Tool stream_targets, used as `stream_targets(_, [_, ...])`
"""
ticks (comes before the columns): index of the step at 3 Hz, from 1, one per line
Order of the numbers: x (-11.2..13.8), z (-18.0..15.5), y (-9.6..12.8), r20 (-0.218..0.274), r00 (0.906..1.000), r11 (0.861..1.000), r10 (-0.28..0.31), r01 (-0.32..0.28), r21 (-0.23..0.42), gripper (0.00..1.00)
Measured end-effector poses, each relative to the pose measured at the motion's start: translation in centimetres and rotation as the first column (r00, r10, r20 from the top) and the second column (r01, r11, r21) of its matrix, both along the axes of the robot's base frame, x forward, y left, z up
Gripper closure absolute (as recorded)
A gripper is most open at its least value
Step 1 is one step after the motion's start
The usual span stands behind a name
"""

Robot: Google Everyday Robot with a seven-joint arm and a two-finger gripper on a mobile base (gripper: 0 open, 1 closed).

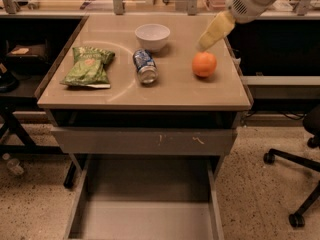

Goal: Pick orange from middle drawer and place on counter

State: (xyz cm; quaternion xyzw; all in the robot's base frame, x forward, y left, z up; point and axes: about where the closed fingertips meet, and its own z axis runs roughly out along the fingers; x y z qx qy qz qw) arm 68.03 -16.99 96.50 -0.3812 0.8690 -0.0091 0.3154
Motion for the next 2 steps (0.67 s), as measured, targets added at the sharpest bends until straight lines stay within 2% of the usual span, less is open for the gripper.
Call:
stream_targets(1, [-3.8,7.7,-3.2,0.099,0.9835,0.983,-0.152,0.161,-0.089,0.00])
stream_targets(2, [-4.5,9.6,-5.1,0.147,0.9673,0.966,-0.207,0.226,-0.128,0.00])
